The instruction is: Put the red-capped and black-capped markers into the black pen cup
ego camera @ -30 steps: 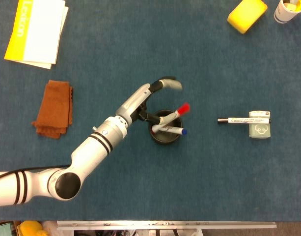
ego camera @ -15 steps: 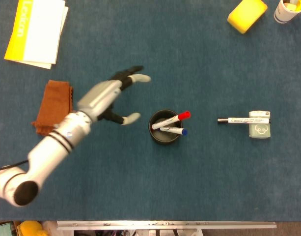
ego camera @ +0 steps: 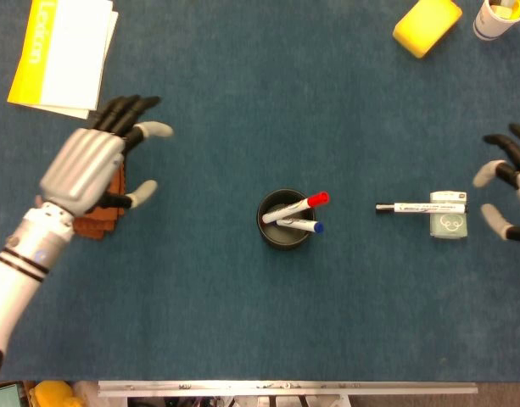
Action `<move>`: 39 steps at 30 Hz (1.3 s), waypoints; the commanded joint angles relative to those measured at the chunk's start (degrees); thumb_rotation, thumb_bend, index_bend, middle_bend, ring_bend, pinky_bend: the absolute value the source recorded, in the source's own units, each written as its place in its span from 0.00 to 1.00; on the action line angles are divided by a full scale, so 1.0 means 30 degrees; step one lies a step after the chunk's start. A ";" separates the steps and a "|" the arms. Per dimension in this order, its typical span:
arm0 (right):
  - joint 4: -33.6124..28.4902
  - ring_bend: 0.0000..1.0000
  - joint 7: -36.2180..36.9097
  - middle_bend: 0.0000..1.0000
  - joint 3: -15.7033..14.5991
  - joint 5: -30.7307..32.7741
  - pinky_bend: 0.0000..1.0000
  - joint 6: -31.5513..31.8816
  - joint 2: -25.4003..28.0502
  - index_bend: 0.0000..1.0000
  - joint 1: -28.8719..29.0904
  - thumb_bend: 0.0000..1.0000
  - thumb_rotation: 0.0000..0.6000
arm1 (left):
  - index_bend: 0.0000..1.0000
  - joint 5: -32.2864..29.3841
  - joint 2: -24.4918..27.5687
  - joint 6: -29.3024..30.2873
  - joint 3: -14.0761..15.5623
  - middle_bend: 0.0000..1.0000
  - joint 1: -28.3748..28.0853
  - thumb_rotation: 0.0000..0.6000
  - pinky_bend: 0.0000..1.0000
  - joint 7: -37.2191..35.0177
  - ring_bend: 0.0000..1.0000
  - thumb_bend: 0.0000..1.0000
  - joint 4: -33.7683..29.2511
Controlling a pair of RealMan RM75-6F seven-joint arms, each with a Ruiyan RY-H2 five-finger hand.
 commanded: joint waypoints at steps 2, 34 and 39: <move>0.0156 0.00 -0.0951 0.20 -0.0064 0.0706 0.08 -0.0879 -0.0706 0.46 0.0583 0.30 1.00 | 0.25 0.0767 0.0366 0.1554 0.0419 0.07 0.1058 1.00 0.00 -0.0135 0.00 0.28 0.0647; 0.3436 0.00 -0.7411 0.20 -0.0186 0.8357 0.08 -0.3734 -0.5424 0.47 0.4384 0.29 1.00 | 0.26 0.1674 0.1556 0.3715 0.1514 0.08 0.3822 1.00 0.00 -0.2163 0.00 0.28 0.2707; 0.3913 0.00 -0.8018 0.20 -0.0070 0.9280 0.08 -0.3867 -0.6062 0.47 0.5064 0.29 1.00 | 0.26 0.1798 0.1552 0.3598 0.1544 0.08 0.3852 1.00 0.00 -0.2279 0.00 0.28 0.2844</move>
